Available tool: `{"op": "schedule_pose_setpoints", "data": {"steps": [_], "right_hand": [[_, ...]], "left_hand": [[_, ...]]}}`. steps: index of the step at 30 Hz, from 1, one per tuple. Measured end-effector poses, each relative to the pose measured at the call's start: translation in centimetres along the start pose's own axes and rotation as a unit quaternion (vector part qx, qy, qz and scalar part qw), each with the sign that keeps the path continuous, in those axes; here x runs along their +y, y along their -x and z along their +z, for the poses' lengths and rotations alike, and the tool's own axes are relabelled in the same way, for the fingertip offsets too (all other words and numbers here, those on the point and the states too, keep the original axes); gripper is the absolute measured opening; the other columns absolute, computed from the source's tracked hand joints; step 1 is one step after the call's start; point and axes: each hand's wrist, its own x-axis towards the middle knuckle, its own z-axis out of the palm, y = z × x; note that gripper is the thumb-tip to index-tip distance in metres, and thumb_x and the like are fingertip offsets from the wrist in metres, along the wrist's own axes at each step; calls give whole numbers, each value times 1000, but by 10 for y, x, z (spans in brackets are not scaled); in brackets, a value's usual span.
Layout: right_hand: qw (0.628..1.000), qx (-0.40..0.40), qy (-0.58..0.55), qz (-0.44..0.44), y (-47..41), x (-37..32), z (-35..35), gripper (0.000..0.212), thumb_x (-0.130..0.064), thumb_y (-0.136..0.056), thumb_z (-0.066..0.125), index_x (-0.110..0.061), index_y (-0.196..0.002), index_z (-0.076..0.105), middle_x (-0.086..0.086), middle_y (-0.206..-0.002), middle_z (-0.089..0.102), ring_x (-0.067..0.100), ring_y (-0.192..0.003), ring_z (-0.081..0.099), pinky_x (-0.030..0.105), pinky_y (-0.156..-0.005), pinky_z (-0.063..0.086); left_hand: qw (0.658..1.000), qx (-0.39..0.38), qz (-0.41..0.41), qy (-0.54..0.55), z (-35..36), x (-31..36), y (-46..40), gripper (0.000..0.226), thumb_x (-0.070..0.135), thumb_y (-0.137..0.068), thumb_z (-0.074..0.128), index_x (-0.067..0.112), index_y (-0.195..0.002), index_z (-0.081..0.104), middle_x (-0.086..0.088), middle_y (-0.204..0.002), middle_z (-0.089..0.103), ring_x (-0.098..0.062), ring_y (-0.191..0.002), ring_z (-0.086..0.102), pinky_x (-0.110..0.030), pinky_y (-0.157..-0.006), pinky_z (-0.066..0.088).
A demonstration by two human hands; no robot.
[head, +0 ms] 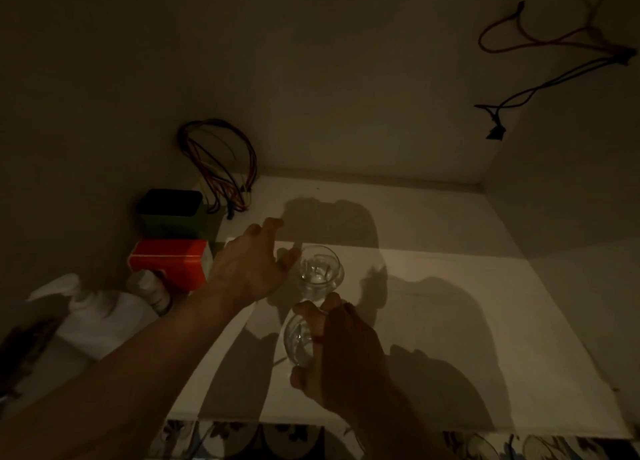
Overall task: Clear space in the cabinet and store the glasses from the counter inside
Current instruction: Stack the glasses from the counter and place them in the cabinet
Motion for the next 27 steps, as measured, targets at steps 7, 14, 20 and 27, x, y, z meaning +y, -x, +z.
{"op": "schedule_pose_setpoints", "data": {"steps": [7, 14, 20, 27], "right_hand": [[1000, 4, 11, 19, -6, -3, 5, 86, -44, -75, 79, -35, -147, 32, 3, -144, 35, 27, -127, 40, 40, -98, 50], [1000, 13, 2, 14, -6, 1, 9, 87, -44, -77, 76, -35, -150, 30, 1, -143, 37, 25, -127, 39, 39, -98, 49], [1000, 8, 0, 7, -5, 2, 14, 86, -44, -82, 72, -37, -153, 24, 2, -150, 26, 26, -130, 35, 35, -101, 46], [1000, 17, -3, 7, 7, 7, 9, 96, -70, -79, 65, -38, -156, 17, -1, -153, 25, 26, -136, 33, 36, -103, 44]], "left_hand": [[1000, 12, 3, -13, -4, -8, 11, 60, 61, -97, 40, 29, -147, 33, -6, -134, 57, -27, -115, 60, -40, -87, 48], [1000, 11, -6, -12, -6, -5, 14, 58, 60, -97, 39, 29, -146, 34, -5, -132, 58, -25, -113, 61, -41, -87, 51], [1000, 3, -11, -18, -9, 2, 16, 58, 58, -98, 40, 27, -146, 34, -5, -132, 58, -24, -112, 61, -39, -87, 50], [1000, -3, -7, -27, -17, 14, 24, 59, 56, -98, 44, 26, -148, 34, -7, -137, 54, -26, -121, 56, -40, -93, 48]]}}
